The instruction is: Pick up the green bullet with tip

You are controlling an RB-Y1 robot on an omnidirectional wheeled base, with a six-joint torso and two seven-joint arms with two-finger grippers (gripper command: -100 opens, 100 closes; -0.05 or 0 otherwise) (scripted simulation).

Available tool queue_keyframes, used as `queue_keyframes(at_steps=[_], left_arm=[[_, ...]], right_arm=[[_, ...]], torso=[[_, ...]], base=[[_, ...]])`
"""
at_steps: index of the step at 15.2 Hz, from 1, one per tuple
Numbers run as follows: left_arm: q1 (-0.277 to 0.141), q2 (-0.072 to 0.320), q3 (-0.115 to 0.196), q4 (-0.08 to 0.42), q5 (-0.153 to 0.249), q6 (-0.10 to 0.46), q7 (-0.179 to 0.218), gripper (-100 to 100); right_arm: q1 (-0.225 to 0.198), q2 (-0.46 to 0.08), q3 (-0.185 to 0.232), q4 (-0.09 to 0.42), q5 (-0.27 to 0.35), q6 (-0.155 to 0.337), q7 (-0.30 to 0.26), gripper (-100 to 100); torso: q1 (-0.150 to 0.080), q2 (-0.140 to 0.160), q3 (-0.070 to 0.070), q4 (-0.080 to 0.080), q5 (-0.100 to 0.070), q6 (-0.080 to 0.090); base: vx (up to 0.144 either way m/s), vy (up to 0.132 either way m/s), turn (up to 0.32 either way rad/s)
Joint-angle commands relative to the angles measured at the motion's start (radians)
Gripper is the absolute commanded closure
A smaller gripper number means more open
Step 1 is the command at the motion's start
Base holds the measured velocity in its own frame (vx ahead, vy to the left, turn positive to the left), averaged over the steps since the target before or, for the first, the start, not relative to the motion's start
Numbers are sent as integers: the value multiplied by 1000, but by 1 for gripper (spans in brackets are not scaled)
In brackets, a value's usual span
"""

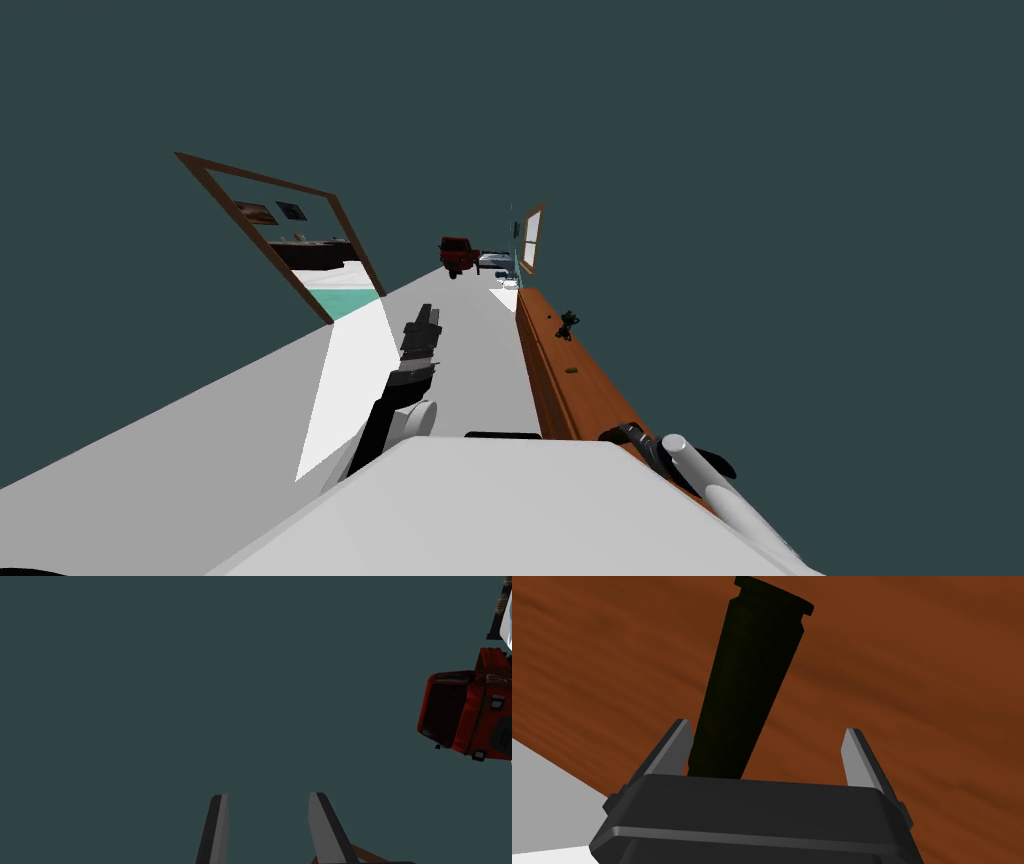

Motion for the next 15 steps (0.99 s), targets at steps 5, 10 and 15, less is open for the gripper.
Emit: queue_keyframes(at_steps=[5, 10, 15], left_arm=[[0, 0, 0, 0, 0, 0, 0, 0], [0, 0, 0, 0, 0, 0, 0, 0], [0, 0, 0, 0, 0, 0, 0, 0]], right_arm=[[-6, 45, -5, 11, 56, -47, 67, -100], [-4, 49, -2, -12, 65, -42, 53, 100], [-1, -1, 0, -5, 46, 1, 39, 100]], torso=[[-5, -2, -2, -3, -3, 2], [-10, -2, -4, -6, -6, 5], [-12, 2, -2, -6, -7, 6]], base=[[24, -31, -25], [24, -27, 9], [-31, 34, 17]])
